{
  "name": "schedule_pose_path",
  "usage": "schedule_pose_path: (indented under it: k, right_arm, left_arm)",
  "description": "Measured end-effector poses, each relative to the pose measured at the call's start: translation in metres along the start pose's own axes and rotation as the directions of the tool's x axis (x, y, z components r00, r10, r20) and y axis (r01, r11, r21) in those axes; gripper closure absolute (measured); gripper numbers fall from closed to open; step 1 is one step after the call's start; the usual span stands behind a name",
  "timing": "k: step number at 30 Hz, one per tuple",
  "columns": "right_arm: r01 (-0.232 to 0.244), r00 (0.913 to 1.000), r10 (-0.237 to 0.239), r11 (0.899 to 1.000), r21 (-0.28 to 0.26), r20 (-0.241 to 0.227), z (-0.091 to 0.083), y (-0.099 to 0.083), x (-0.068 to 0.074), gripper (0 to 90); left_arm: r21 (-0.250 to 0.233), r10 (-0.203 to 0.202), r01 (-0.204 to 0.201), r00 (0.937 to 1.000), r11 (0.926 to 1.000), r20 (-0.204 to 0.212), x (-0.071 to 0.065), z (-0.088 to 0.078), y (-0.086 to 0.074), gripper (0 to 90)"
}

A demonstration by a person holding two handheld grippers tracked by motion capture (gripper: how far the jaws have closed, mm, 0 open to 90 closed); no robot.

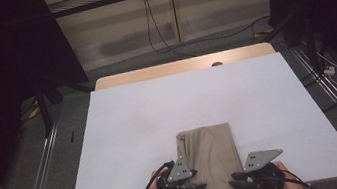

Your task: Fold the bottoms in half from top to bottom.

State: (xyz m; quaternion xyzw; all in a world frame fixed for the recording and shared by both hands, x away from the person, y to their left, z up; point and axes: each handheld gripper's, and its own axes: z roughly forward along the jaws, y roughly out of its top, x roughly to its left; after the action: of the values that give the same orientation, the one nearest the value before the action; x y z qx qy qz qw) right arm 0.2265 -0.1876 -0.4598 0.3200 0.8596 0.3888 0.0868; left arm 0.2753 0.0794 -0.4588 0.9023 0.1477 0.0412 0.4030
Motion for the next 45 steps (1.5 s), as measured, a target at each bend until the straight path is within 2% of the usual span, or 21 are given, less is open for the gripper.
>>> schedule_pose_path:
  k: [2, 5, 7, 10, 14, 16, 17, 22, 23, 24, 27, 30, 32, 35, 36, 37, 39, 41, 43, 44, 45]
  right_arm:
    - [-0.006, 0.9999, 0.006, 1.0, 0.014, -0.015, -0.001, -0.002, 0.004, 68.7]
    - [-0.006, 1.0, 0.006, 1.0, 0.004, 0.005, -0.001, 0.0, 0.002, 56.3]
    - [-0.029, 0.9996, 0.029, 0.999, -0.019, -0.002, -0.002, 0.004, -0.005, 51.6]
    - [-0.058, 0.9982, 0.059, 0.996, -0.066, 0.012, -0.005, 0.013, -0.017, 50.6]
    - [-0.067, 0.9946, 0.075, 0.992, -0.103, 0.072, -0.009, 0.027, -0.038, 53.1]
    - [-0.07, 0.9909, 0.083, 0.991, -0.117, 0.106, -0.007, 0.038, -0.056, 53.0]
    - [-0.07, 0.9901, 0.084, 0.99, -0.121, 0.113, -0.005, 0.042, -0.062, 53.1]
    - [-0.116, 0.9735, 0.139, 0.985, -0.131, 0.182, 0.016, 0.065, -0.105, 53.1]
    - [-0.115, 0.9716, 0.138, 0.985, -0.127, 0.192, 0.02, 0.067, -0.11, 53.0]
    - [-0.113, 0.9679, 0.137, 0.986, -0.12, 0.211, 0.025, 0.07, -0.115, 51.8]
    - [-0.136, 0.9618, 0.161, 0.983, -0.123, 0.221, 0.046, 0.071, -0.13, 50.2]
    - [-0.16, 0.9626, 0.173, 0.984, -0.079, 0.208, 0.057, 0.067, -0.134, 46.1]
    - [-0.163, 0.9641, 0.178, 0.983, -0.087, 0.197, 0.057, 0.065, -0.135, 45.4]
    - [-0.136, 0.9715, 0.148, 0.988, -0.077, 0.185, 0.055, 0.063, -0.135, 46.5]
    - [-0.139, 0.9724, 0.151, 0.987, -0.078, 0.178, 0.055, 0.062, -0.135, 48.4]
    - [-0.138, 0.9741, 0.148, 0.988, -0.072, 0.17, 0.054, 0.062, -0.135, 52.0]
    - [-0.132, 0.9774, 0.14, 0.989, -0.062, 0.158, 0.052, 0.062, -0.135, 57.6]
    - [-0.119, 0.9812, 0.126, 0.992, -0.052, 0.146, 0.051, 0.061, -0.135, 60.6]
    - [-0.11, 0.9837, 0.114, 0.993, -0.037, 0.139, 0.051, 0.062, -0.134, 64.9]
    - [-0.11, 0.9843, 0.113, 0.993, -0.029, 0.135, 0.051, 0.063, -0.133, 66.6]
    - [-0.105, 0.9856, 0.107, 0.994, -0.026, 0.131, 0.051, 0.063, -0.133, 68.5]
  left_arm:
    - [0.013, 0.003, -0.003, 1.0, 0.9999, 0.001, -0.004, -0.002, -0.001, 46.6]
    - [0.007, -0.016, 0.016, 0.9999, 0.9998, -0.005, 0.0, -0.004, 0.003, 41.8]
    - [-0.026, -0.046, 0.046, 0.9985, 0.9986, -0.028, 0.011, -0.008, 0.01, 36.3]
    - [-0.089, -0.074, 0.067, 0.9937, 0.9938, -0.083, 0.032, -0.015, 0.023, 36.3]
    - [-0.112, -0.102, 0.083, 0.9782, 0.9903, -0.181, 0.073, -0.009, 0.042, 36.0]
    - [-0.097, -0.125, 0.105, 0.9661, 0.9897, -0.226, 0.09, -0.002, 0.048, 34.5]
    - [-0.106, -0.148, 0.125, 0.9601, 0.9864, -0.237, 0.099, 0.003, 0.049, 33.5]
    - [-0.061, -0.21, 0.201, 0.9479, 0.9776, -0.239, 0.128, 0.019, 0.041, 38.2]
    - [-0.043, -0.224, 0.221, 0.9419, 0.9744, -0.25, 0.13, 0.02, 0.038, 41.5]
    - [-0.022, -0.222, 0.224, 0.9405, 0.9742, -0.257, 0.133, 0.02, 0.035, 43.7]
    - [-0.034, -0.237, 0.236, 0.9391, 0.971, -0.248, 0.134, 0.018, 0.028, 44.8]
    - [-0.038, -0.261, 0.26, 0.9316, 0.9649, -0.253, 0.134, 0.016, 0.026, 48.9]
    - [-0.044, -0.268, 0.265, 0.9294, 0.9632, -0.254, 0.135, 0.015, 0.027, 50.4]
    - [-0.082, -0.287, 0.275, 0.9249, 0.9579, -0.249, 0.135, 0.014, 0.028, 49.7]
    - [-0.099, -0.293, 0.277, 0.9249, 0.9558, -0.242, 0.134, 0.013, 0.029, 49.1]
    - [-0.111, -0.276, 0.256, 0.9289, 0.9602, -0.246, 0.133, 0.012, 0.032, 49.0]
    - [-0.143, -0.28, 0.253, 0.9325, 0.9569, -0.228, 0.132, 0.013, 0.033, 49.7]
    - [-0.135, -0.273, 0.248, 0.937, 0.9594, -0.218, 0.132, 0.017, 0.033, 46.1]
    - [-0.085, -0.262, 0.249, 0.9389, 0.9648, -0.223, 0.132, 0.025, 0.032, 40.4]
    - [-0.07, -0.267, 0.258, 0.9368, 0.9637, -0.226, 0.132, 0.028, 0.031, 38.5]
    - [-0.049, -0.263, 0.259, 0.9395, 0.9646, -0.219, 0.132, 0.029, 0.03, 35.8]
